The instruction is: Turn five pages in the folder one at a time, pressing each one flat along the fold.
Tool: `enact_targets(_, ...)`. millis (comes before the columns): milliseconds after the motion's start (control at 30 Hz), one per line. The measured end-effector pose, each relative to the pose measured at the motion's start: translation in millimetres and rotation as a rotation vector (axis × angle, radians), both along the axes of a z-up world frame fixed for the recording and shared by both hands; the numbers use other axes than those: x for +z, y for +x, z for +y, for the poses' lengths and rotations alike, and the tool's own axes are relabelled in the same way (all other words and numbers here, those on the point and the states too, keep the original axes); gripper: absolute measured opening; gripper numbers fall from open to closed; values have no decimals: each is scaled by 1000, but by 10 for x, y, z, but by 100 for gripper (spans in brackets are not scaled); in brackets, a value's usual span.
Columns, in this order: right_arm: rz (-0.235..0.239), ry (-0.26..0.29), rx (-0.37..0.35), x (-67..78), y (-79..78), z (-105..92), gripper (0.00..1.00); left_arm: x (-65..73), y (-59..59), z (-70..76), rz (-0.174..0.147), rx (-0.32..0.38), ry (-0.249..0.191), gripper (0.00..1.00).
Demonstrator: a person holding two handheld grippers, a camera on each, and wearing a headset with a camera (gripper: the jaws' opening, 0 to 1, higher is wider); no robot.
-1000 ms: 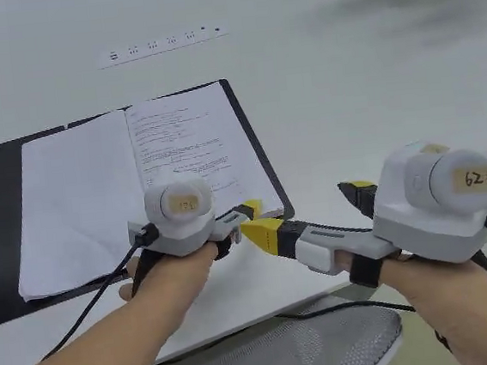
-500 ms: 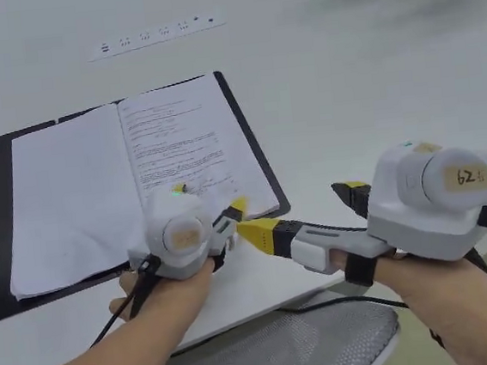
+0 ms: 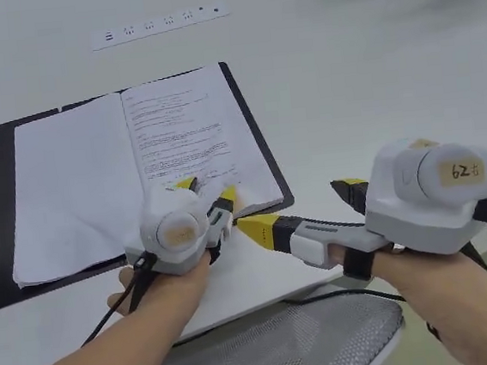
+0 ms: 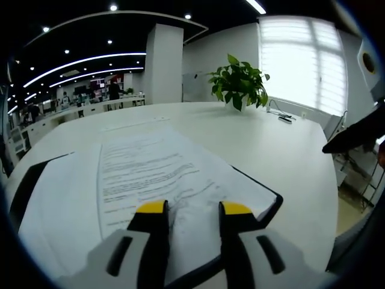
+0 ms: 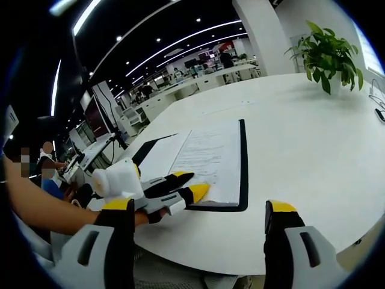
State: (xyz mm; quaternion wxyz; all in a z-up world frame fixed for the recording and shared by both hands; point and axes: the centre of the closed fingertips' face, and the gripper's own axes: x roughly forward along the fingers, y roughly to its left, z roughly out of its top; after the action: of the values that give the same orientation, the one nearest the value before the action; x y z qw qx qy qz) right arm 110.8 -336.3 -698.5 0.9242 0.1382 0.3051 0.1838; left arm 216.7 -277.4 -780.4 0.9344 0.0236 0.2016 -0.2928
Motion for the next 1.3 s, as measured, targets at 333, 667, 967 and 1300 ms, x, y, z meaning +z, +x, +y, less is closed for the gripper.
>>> enact_targets(333, 13, 5, 2, -52, 50, 15, 87, 11, 55, 82, 34, 64, -54, 18)
enact_targets(667, 2, 36, 24, -71, 340, 97, 79, 1, 112, 170, 59, 95, -88, 6)
enact_targets(967, -15, 66, 18, -51, 472, 140, 76, -7, 77, 119, 49, 57, -64, 1)
enact_targets(1300, 51, 138, 7, -306, 523, 185, 63, -17, 70, 116, 56, 60, -80, 0)
